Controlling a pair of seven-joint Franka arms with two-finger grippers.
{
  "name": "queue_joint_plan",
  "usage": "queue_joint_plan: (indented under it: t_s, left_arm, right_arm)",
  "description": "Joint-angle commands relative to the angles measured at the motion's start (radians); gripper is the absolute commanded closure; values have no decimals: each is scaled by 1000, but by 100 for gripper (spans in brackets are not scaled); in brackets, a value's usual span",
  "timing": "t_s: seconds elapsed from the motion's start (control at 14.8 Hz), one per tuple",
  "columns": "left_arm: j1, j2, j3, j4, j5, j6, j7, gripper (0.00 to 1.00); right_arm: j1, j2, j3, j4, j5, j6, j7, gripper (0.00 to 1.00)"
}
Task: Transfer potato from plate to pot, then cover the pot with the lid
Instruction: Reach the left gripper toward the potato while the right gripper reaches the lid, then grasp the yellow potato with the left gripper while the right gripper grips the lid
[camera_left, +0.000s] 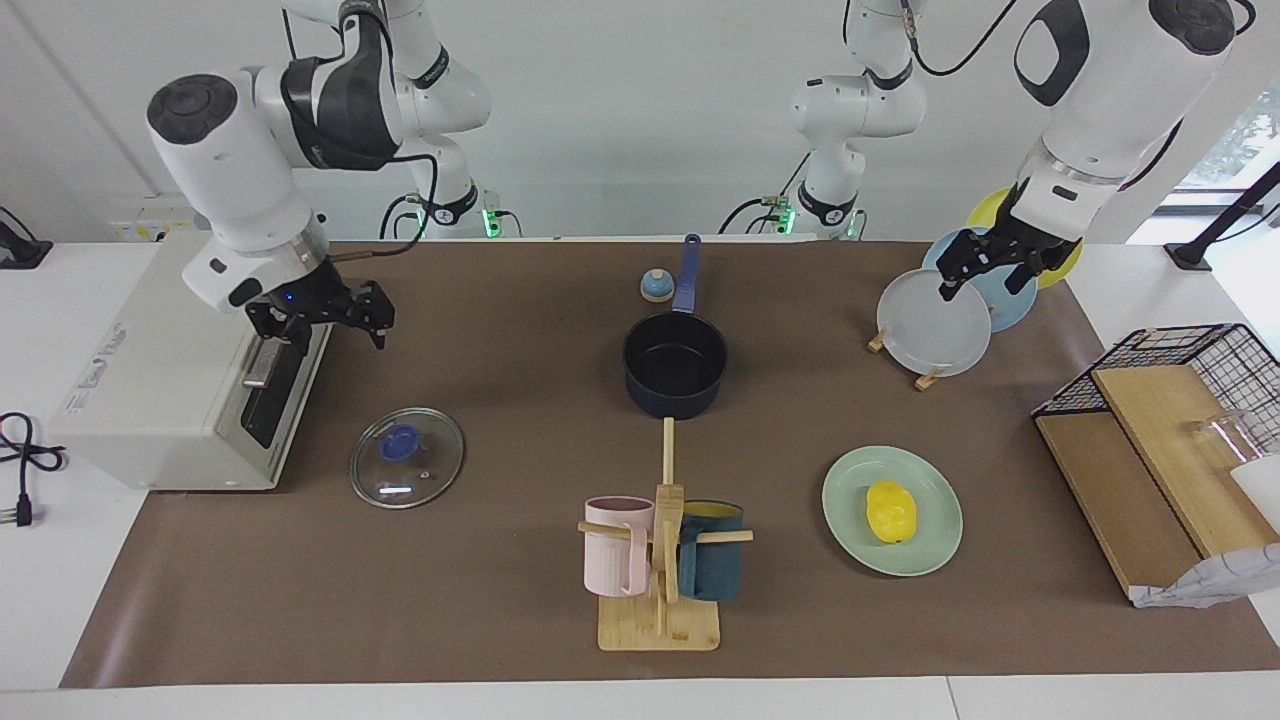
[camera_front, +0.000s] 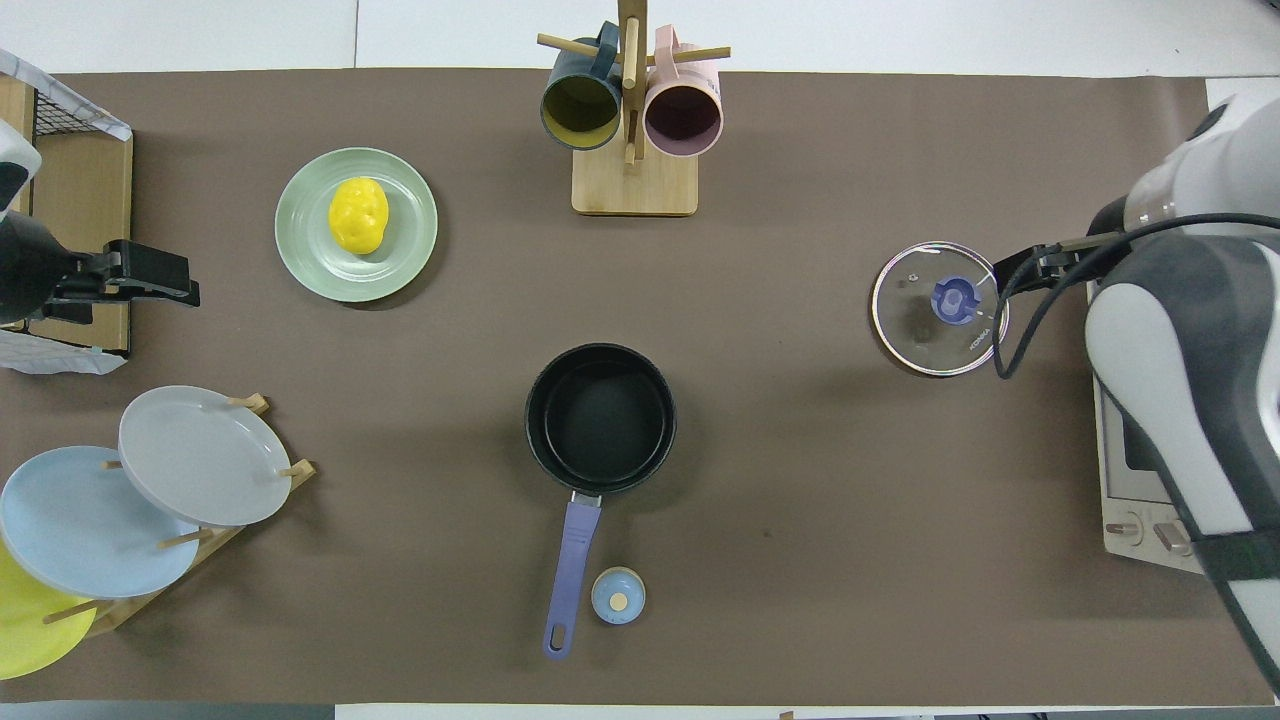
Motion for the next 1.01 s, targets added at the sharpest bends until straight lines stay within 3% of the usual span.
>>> queue_joint_plan:
  t_s: [0.0, 0.14, 0.27, 0.61, 0.95]
  left_arm:
    - [3, 122, 1, 84, -18, 33, -10, 0]
    - [4, 260, 1, 205, -17, 37, -10, 0]
    - [3, 378, 0, 275, -15, 98, -4, 0]
    - [-6, 526, -10, 276, -14, 262, 42, 0]
    - [-23, 565, -13, 255, -21, 331, 89, 0]
  right_arm:
    - [2, 18, 1, -132, 16, 180, -33, 0]
    - [18, 27, 1, -198, 16, 266, -35, 0]
    - [10, 70, 1, -200, 16, 292, -40, 0]
    - [2, 137, 1, -195, 25, 373, -67, 0]
    - [-10, 165, 1, -194, 31, 404, -90, 0]
